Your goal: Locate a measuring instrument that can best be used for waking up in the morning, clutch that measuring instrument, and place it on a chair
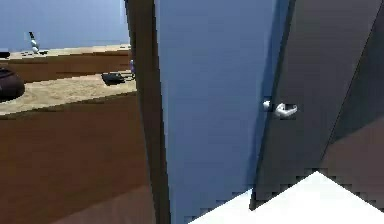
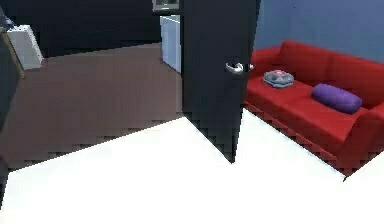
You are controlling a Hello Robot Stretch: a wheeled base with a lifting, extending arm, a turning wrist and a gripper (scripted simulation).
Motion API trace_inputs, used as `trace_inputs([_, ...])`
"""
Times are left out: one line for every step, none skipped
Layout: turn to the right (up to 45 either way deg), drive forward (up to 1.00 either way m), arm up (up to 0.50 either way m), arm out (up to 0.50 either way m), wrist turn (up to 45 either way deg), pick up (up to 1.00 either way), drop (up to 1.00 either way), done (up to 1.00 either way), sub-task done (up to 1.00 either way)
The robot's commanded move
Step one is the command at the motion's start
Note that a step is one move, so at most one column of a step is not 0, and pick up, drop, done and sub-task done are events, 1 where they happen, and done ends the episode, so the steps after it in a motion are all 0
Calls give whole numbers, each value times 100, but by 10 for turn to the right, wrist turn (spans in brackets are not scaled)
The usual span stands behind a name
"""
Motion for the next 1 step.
trace_inputs([450, 0, 0, 0, 0, 0, 0, 0, 0])
